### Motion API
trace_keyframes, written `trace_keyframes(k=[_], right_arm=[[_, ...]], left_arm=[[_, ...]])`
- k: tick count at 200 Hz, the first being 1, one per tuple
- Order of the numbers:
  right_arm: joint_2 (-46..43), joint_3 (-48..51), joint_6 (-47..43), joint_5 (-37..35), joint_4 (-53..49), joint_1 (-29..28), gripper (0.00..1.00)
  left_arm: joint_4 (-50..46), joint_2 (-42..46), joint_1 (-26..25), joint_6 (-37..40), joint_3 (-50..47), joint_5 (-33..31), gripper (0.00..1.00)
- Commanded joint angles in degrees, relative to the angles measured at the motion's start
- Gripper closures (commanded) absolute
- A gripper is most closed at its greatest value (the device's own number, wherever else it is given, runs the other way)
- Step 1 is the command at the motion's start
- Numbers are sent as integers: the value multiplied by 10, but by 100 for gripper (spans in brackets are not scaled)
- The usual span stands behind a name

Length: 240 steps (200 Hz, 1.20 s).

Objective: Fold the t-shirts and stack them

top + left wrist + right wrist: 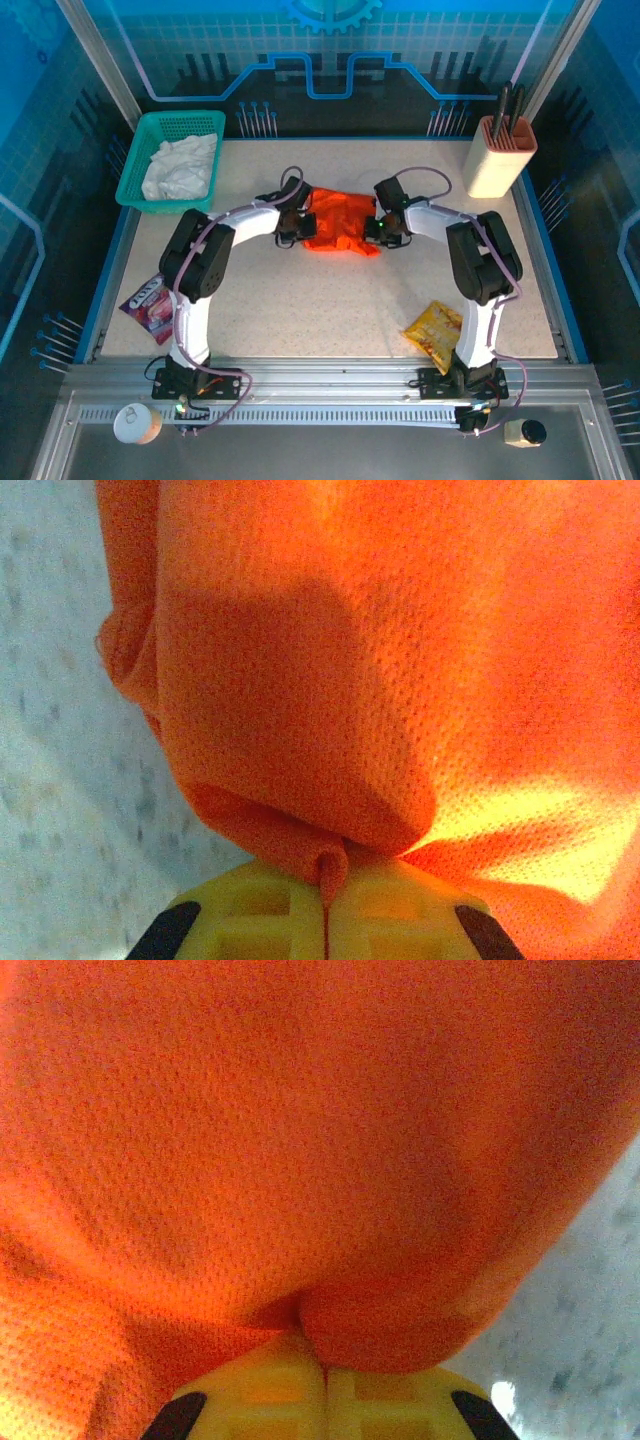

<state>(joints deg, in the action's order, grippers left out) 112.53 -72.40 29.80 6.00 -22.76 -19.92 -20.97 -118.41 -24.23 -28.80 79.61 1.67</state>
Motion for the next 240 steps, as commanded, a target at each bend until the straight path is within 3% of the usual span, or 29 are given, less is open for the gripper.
trace_keyframes(k=[1,45,120,158,186,223,240], right_arm=[[41,-71,-33,-11,-31,26,100],[146,-212,-54,17,-40,67,100],[319,-441,-35,67,-57,91,100],[379,-539,-41,75,-94,93,100],[382,-556,-51,72,-102,95,100],[368,-559,-58,77,-113,103,99],[358,-558,-61,112,-113,109,93]], left_arm=[[-86,-64,39,40,48,-30,100],[-146,-168,95,107,244,4,100],[-285,-370,114,147,583,49,100],[-278,-376,117,145,600,50,100],[-274,-373,123,149,600,46,100],[-266,-359,131,164,600,27,92],[-264,-349,138,167,600,27,81]])
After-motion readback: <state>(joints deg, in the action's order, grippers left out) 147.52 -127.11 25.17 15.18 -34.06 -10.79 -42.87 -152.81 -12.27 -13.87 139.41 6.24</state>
